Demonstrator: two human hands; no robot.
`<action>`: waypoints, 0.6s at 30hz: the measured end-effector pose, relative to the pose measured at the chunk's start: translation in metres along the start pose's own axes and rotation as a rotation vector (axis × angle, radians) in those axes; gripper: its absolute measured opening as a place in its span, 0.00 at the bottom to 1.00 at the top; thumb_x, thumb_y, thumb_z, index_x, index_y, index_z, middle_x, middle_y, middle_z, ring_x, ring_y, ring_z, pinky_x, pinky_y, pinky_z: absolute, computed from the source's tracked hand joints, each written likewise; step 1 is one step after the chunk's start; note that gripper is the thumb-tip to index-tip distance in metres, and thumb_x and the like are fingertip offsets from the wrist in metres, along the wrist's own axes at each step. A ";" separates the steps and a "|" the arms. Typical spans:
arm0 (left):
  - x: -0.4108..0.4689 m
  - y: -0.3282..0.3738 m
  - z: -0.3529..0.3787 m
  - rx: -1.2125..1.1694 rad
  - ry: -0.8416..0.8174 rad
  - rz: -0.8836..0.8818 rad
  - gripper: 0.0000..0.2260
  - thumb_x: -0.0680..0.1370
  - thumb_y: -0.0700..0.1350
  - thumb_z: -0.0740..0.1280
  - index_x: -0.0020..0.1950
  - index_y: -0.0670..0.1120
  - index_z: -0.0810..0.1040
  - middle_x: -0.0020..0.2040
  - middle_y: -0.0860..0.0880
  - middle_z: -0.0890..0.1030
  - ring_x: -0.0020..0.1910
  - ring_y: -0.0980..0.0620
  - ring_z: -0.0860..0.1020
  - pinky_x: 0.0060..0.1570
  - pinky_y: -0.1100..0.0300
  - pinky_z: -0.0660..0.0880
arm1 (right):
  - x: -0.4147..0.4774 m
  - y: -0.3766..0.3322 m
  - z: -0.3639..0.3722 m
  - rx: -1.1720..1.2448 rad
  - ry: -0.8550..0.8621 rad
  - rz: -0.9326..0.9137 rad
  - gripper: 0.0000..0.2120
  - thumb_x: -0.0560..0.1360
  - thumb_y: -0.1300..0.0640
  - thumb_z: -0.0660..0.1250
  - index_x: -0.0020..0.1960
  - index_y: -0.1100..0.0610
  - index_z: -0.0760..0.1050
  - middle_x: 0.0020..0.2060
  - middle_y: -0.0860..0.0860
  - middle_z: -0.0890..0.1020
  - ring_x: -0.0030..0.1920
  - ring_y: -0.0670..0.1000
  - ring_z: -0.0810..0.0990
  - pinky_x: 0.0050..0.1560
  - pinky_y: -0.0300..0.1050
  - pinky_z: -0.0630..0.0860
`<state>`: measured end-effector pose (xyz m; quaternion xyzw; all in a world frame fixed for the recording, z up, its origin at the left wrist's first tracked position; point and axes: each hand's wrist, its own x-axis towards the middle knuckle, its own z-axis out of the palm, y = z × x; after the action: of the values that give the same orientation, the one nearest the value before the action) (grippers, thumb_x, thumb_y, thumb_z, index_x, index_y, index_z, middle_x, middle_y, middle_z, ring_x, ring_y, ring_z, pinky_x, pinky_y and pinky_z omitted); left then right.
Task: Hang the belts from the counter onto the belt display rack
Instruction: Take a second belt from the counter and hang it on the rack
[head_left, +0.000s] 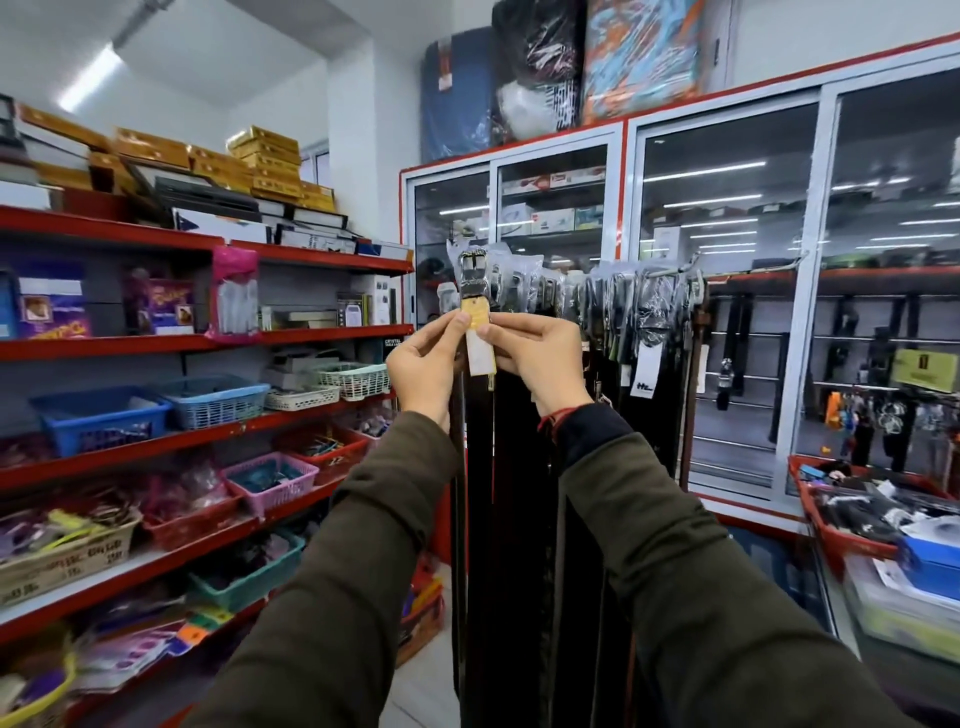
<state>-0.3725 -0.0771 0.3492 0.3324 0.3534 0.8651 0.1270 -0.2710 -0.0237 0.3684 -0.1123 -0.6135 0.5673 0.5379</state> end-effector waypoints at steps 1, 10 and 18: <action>0.002 0.000 0.000 -0.001 -0.001 -0.012 0.08 0.75 0.41 0.74 0.53 0.41 0.85 0.52 0.40 0.86 0.49 0.46 0.85 0.50 0.54 0.82 | 0.003 0.001 0.001 0.001 0.000 0.006 0.14 0.70 0.67 0.76 0.56 0.68 0.82 0.50 0.64 0.86 0.51 0.59 0.87 0.53 0.51 0.84; 0.015 0.000 0.005 -0.056 0.001 -0.070 0.11 0.76 0.39 0.73 0.56 0.37 0.83 0.53 0.37 0.85 0.45 0.47 0.84 0.44 0.59 0.83 | 0.015 -0.002 0.004 0.014 0.021 0.011 0.12 0.71 0.69 0.74 0.54 0.70 0.81 0.44 0.62 0.85 0.40 0.54 0.86 0.38 0.39 0.84; 0.007 -0.026 0.004 0.321 -0.020 0.084 0.12 0.78 0.37 0.70 0.61 0.39 0.81 0.52 0.44 0.85 0.51 0.48 0.83 0.55 0.51 0.82 | 0.020 0.029 -0.015 -0.322 0.073 -0.054 0.10 0.71 0.70 0.71 0.48 0.57 0.84 0.46 0.59 0.87 0.49 0.56 0.87 0.54 0.51 0.84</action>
<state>-0.3760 -0.0532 0.3367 0.3716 0.4718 0.7986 0.0397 -0.2809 0.0093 0.3521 -0.2010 -0.6794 0.4424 0.5498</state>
